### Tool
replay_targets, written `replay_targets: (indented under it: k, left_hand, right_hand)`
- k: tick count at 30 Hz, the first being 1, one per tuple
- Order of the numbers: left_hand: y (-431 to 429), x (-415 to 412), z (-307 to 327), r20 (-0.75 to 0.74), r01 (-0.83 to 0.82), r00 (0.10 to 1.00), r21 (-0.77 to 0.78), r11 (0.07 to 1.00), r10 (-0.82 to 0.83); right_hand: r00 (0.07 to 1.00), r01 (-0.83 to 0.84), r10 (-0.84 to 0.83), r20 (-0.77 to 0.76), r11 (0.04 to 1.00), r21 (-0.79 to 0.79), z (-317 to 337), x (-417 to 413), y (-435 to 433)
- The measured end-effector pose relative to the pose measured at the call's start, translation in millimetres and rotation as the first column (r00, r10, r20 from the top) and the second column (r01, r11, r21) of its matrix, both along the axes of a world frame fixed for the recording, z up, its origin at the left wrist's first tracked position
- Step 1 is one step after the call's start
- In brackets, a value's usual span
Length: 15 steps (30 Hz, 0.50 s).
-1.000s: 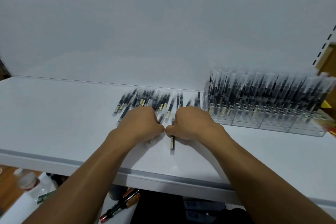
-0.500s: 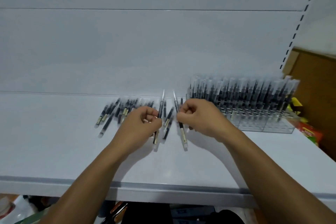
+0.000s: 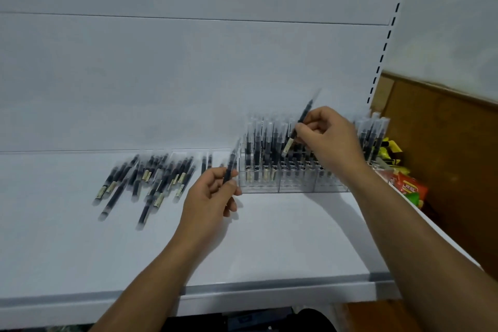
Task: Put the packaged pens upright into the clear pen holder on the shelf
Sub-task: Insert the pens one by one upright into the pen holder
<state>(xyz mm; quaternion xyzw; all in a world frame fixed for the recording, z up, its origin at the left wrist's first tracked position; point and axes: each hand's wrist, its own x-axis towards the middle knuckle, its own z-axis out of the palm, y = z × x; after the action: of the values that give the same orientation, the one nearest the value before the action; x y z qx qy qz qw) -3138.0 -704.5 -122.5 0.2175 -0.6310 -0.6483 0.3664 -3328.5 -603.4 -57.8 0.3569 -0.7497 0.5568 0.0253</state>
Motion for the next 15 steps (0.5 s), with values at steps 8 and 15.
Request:
replay_targets:
  k: [8, 15]
  left_hand:
    - [-3, 2, -4, 0.032, 0.011, 0.999, -0.052, 0.999, -0.009]
    - [-2, 2, -5, 0.037, 0.013, 0.999, -0.093, 0.996, -0.009]
  right_hand:
    - [0.989, 0.039, -0.015, -0.150, 0.986, 0.163, -6, -3, -8]
    - [0.978, 0.025, 0.068, -0.196, 0.899, 0.437, -15, -3, -10]
